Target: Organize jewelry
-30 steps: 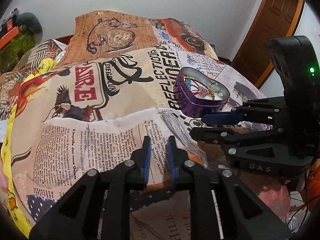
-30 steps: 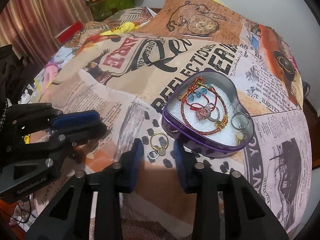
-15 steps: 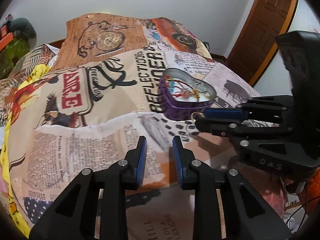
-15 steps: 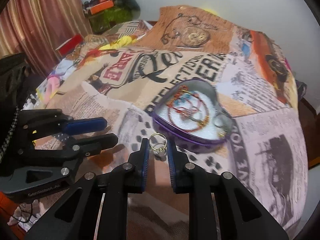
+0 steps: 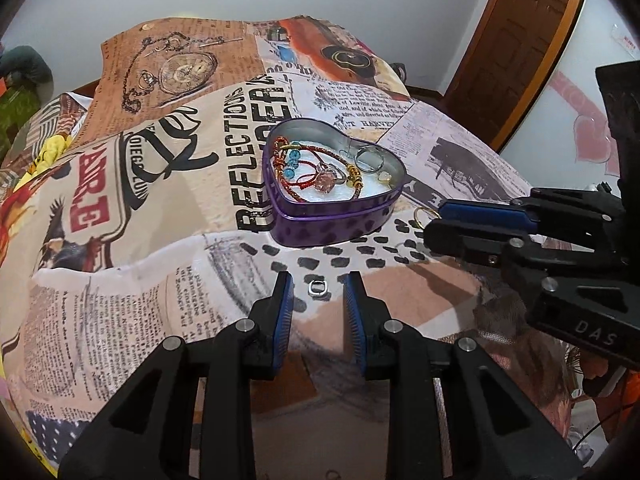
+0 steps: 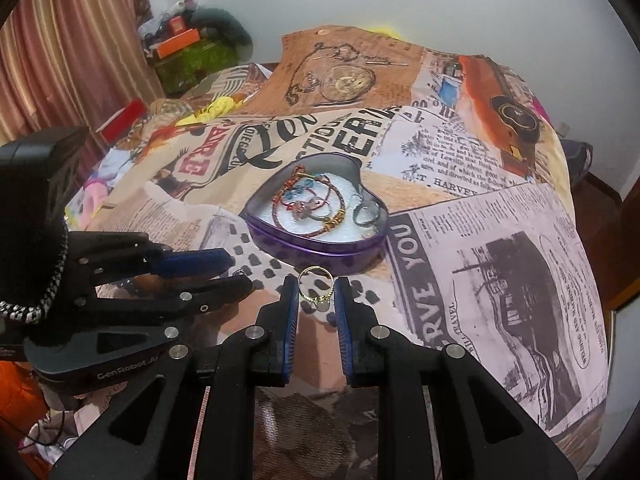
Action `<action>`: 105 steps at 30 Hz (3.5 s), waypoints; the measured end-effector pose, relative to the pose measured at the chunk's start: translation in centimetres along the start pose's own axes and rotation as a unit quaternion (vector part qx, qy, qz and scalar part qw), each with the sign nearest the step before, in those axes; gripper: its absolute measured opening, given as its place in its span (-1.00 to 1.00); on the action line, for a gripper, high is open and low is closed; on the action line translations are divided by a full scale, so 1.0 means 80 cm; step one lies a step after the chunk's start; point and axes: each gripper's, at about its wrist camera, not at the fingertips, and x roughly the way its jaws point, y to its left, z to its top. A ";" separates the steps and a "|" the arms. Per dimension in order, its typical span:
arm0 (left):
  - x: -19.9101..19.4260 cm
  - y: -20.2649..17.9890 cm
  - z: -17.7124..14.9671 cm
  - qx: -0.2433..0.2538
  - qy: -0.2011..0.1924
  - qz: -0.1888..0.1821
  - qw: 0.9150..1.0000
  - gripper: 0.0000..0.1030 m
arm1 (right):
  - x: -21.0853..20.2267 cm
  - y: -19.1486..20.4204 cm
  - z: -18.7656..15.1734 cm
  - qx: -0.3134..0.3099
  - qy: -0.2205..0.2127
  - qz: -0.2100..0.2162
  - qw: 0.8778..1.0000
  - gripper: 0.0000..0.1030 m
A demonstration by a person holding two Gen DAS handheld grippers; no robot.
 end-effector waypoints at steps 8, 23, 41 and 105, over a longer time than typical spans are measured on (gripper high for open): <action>0.008 0.000 0.001 -0.003 0.001 -0.005 1.000 -0.51 | 0.000 -0.007 -0.003 0.012 -0.005 0.009 1.000 -0.68; -0.012 -0.005 0.001 0.002 -0.019 0.017 1.000 -0.84 | -0.015 -0.010 0.001 0.016 -0.020 0.002 1.000 -0.68; -0.063 -0.019 0.047 0.028 -0.096 0.017 0.995 -0.84 | -0.037 -0.019 0.033 0.026 -0.068 -0.006 0.997 -0.68; -0.321 -0.076 0.034 0.027 -0.356 0.077 0.931 -0.44 | -0.274 0.056 0.033 0.024 -0.321 -0.052 0.945 -0.45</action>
